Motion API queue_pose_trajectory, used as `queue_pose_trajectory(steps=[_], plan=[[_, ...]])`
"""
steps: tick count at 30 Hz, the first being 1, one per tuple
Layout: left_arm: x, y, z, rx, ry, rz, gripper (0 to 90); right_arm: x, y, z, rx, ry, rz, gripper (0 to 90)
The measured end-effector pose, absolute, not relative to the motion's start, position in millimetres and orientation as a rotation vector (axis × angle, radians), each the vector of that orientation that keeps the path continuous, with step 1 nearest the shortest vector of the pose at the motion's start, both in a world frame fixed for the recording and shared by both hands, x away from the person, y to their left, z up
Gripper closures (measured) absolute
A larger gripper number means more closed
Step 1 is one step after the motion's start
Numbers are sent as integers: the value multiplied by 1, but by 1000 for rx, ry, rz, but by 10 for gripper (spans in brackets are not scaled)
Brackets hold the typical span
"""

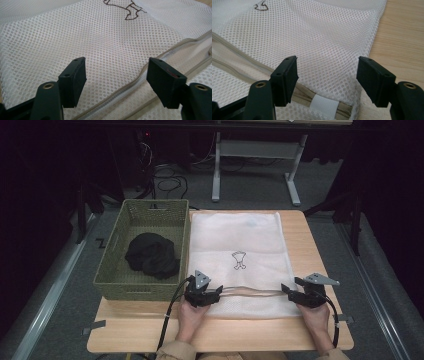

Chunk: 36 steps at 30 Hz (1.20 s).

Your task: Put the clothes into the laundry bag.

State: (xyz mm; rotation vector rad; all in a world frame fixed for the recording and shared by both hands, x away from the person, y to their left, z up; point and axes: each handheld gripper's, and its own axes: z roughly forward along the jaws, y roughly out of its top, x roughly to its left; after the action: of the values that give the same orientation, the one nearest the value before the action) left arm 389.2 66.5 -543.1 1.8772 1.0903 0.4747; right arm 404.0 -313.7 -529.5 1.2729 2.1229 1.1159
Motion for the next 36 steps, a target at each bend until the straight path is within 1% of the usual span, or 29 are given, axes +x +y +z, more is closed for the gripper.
queue_pose_trajectory(steps=[1,4,6,7,8,9,13,14,21,27,36], plan=[[389,67,-543,1878,1087,475,318,405,-316,-529,1279,2121,1138,323],[389,68,-543,1877,1087,473,317,404,-317,-528,1298,2131,1134,328],[389,68,-543,1880,1084,477,317,403,-318,-527,1290,2131,1131,355],[389,67,-543,1876,1087,477,317,401,-317,-525,1270,2137,1135,387],[389,67,-543,1876,1087,477,317,401,-317,-525,1270,2137,1135,387],[389,67,-543,1875,1086,476,315,399,-316,-523,1252,2148,1131,405],[389,67,-543,1874,1087,473,313,396,-312,-520,1206,2153,1123,408],[389,67,-543,1873,1087,472,312,395,-308,-517,1173,2162,1127,424],[389,67,-543,1874,1085,475,311,396,-292,-511,1102,2253,1132,431],[389,67,-543,1888,1081,484,310,400,-268,-509,1019,2303,1067,398],[388,66,-543,1879,1079,492,308,406,-234,-513,908,2374,1031,387]])
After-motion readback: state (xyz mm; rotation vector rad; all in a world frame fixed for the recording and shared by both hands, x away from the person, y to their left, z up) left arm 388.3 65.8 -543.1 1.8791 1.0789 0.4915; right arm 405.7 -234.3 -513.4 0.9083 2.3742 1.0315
